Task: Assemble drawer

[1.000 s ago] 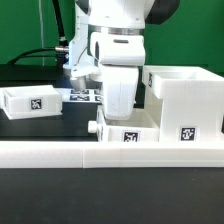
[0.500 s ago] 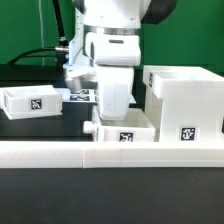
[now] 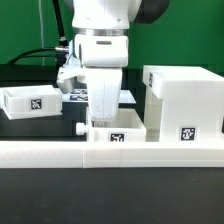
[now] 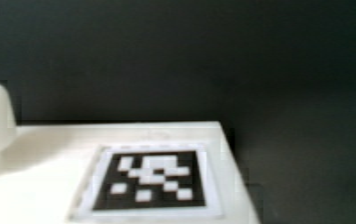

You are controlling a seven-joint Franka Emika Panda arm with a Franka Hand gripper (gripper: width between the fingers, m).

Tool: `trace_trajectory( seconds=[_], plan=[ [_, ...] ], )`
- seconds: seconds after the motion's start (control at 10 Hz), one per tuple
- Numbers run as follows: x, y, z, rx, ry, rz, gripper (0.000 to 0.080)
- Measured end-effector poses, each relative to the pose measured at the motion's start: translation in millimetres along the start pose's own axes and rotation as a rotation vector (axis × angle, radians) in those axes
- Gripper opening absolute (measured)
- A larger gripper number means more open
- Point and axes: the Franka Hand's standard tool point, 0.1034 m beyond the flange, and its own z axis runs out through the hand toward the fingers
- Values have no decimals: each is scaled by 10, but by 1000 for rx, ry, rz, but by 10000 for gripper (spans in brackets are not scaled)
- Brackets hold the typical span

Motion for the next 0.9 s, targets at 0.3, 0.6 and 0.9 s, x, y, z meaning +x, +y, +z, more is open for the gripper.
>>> trace_trajectory(
  seconds=[0.3, 0.6, 0.9],
  plan=[
    [1, 30, -21, -8, -1, 5, 41],
    [-5, 14, 0, -3, -1, 6, 41],
    [123, 23, -9, 0, 3, 5, 41]
  ],
)
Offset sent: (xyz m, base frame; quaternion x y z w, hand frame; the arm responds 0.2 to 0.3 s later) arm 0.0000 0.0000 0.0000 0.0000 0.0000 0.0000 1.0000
